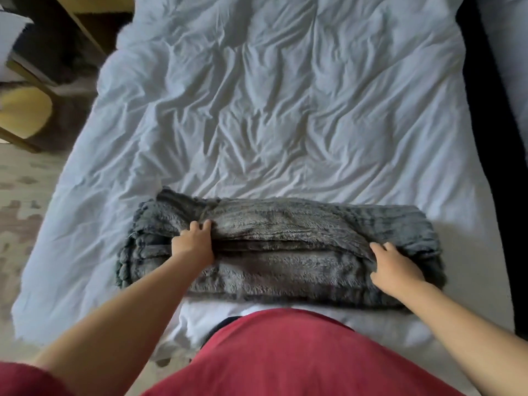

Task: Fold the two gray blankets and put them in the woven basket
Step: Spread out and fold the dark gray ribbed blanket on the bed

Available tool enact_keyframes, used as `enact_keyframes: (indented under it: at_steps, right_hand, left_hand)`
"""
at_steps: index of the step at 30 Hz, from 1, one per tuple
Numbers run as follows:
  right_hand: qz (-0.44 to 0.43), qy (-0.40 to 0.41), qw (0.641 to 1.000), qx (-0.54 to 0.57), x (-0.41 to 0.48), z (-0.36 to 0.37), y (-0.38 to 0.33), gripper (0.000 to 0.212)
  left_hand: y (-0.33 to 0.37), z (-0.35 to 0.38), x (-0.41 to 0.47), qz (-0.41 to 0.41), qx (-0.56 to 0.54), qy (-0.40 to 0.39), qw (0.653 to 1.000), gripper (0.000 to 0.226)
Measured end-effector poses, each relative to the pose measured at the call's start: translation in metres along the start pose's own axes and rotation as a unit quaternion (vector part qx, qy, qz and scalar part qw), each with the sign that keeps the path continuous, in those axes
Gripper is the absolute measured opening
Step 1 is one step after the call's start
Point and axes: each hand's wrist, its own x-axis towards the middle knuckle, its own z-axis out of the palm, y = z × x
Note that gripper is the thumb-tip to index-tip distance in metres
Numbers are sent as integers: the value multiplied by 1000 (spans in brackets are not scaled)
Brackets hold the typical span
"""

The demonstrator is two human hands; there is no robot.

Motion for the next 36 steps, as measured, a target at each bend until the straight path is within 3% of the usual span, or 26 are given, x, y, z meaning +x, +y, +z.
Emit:
enact_keyframes:
  at_steps: [4,6,9,14,17,22,27,29,31,33,36]
  right_hand:
    - [-40,85,991,-92,-2,-15,-8,47]
    - [-71,112,982,-132,5,-16,-14,47]
    - [-115,100,981,-120,18,-21,-24,47]
    - [-124,84,985,-91,28,-18,-18,37]
    - [-98,81,988,-82,36,-17,-3,53]
    - [-85,143,971,-172,47,-23,24,49]
    - [-107,149,980,-80,51,-35,54,38]
    - [-132,187,972,-52,47,-39,61,37]
    - [-151,207,966,-37,40,-39,68,36]
    - [-158,203,966,-29,34,-37,74,30]
    - [-154,205,966,-33,27,-30,85,29]
  left_hand:
    - [11,3,-13,-34,62,66,995,65]
    - [29,3,-15,6,71,101,992,69]
    - [61,1,-9,111,31,144,983,82]
    - [93,6,3,122,29,156,980,86]
    - [90,12,8,135,42,133,981,73]
    - [67,11,5,125,12,130,984,35]
    - [84,-8,-6,35,49,8,998,40]
    - [116,-18,-9,1,75,7,997,52]
    - [155,-27,-14,52,86,50,994,68]
    - [194,-29,-19,192,53,89,976,81]
    - [239,-23,-31,319,29,116,940,81]
